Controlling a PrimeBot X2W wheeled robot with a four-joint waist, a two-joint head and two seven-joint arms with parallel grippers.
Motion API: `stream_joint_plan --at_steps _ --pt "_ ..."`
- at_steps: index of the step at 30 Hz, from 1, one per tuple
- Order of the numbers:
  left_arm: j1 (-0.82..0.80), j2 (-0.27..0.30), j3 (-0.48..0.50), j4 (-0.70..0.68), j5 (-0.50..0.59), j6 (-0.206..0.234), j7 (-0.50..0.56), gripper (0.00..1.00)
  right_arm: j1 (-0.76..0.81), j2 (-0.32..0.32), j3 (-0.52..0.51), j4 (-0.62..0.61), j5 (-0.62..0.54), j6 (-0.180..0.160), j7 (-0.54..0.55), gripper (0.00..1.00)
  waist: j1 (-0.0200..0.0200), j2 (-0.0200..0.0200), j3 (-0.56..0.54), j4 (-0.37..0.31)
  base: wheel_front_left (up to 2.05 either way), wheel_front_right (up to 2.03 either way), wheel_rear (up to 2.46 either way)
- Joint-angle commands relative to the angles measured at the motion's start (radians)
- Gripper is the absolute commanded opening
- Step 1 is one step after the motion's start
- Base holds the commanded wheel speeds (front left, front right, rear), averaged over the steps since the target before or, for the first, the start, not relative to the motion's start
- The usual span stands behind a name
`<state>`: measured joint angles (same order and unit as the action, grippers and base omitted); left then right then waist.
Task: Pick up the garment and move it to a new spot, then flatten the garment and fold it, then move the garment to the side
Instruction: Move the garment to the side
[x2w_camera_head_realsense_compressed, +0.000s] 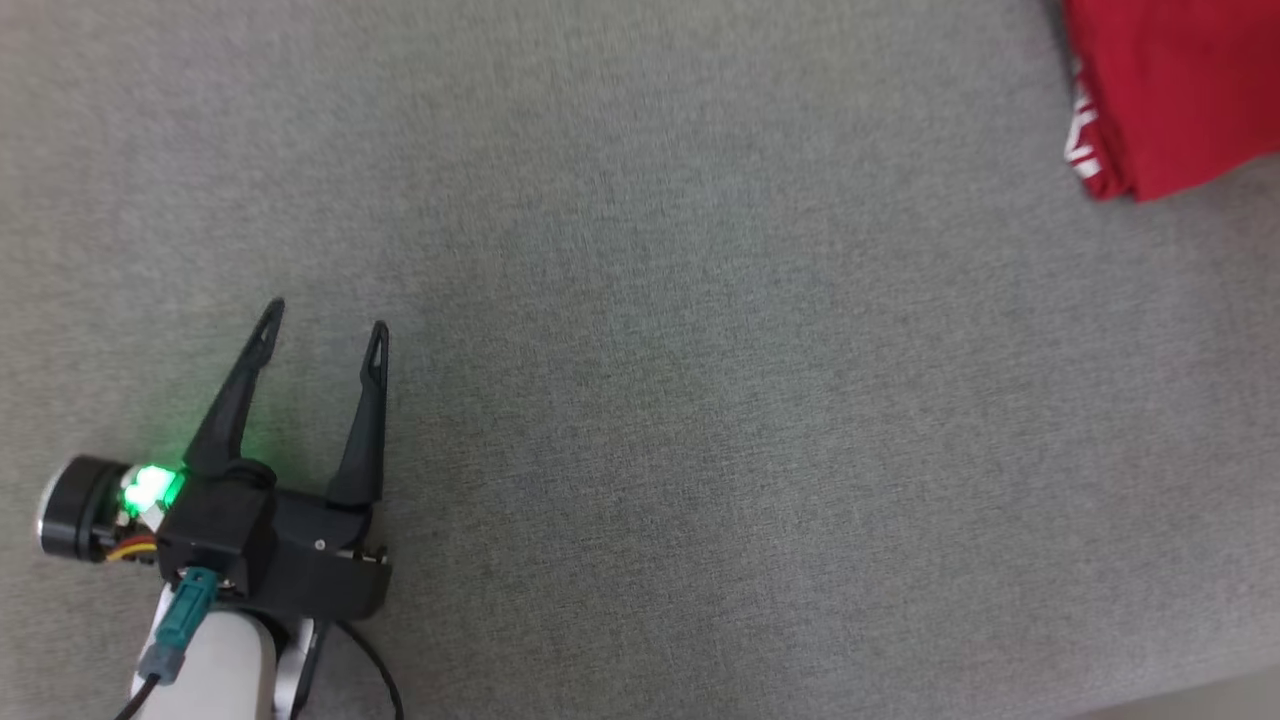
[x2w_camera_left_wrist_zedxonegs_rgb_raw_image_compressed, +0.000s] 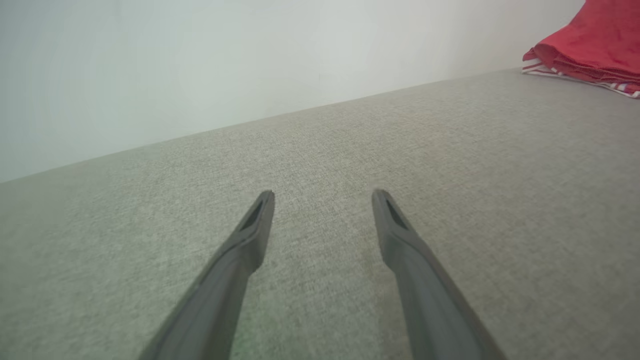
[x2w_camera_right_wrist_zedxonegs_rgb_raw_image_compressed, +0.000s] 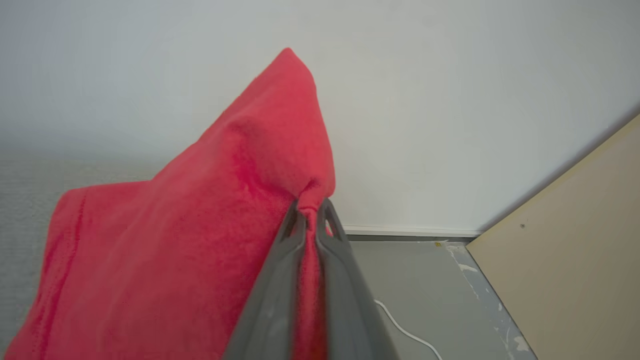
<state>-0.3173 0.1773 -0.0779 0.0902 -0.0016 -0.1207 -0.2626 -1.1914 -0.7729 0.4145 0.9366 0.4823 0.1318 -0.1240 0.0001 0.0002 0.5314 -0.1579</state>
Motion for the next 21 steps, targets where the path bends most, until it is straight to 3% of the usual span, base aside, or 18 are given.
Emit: stream_joint_plan --at_steps 1,8,15,16,17,18,21 --pt "-0.025 0.011 -0.005 -0.003 0.006 0.000 -0.003 1.00 -0.033 -0.024 0.006 0.012 -0.014 -0.003 -0.011 0.00 -0.0001 -0.0002 0.086 -0.024 0.00 0.00 0.00" --pt "-0.036 0.039 -0.004 -0.032 0.011 0.007 0.001 1.00 -0.102 -0.111 0.022 0.089 -0.044 -0.003 -0.030 0.00 -0.0001 -0.0002 0.135 -0.027 0.00 0.00 0.00" --pt "-0.044 0.049 -0.011 -0.043 0.017 0.014 0.005 1.00 -0.118 -0.114 0.035 0.146 -0.028 -0.003 -0.051 0.00 -0.0001 -0.0002 0.162 -0.042 0.00 0.00 0.00" --pt "-0.046 0.050 -0.012 -0.044 0.017 0.014 0.006 1.00 -0.123 -0.111 0.036 0.152 -0.030 -0.003 -0.059 0.33 -0.0001 -0.0002 0.166 -0.044 0.00 0.00 0.00" --pt "-0.049 0.053 -0.012 -0.046 0.017 0.014 0.008 1.00 -0.129 -0.109 0.035 0.157 -0.033 -0.003 -0.069 0.49 -0.0001 -0.0002 0.170 -0.046 0.00 0.00 0.00" --pt "-0.051 0.055 -0.012 -0.046 0.016 0.014 0.009 1.00 -0.130 -0.104 0.037 0.163 -0.038 -0.003 -0.075 1.00 -0.0001 -0.0002 0.171 -0.047 0.00 0.00 0.00" --pt "-0.057 0.060 -0.011 -0.047 0.013 0.018 0.013 1.00 -0.142 -0.092 0.041 0.180 -0.057 -0.003 -0.097 1.00 -0.0001 -0.0002 0.171 -0.050 0.00 0.00 0.00"
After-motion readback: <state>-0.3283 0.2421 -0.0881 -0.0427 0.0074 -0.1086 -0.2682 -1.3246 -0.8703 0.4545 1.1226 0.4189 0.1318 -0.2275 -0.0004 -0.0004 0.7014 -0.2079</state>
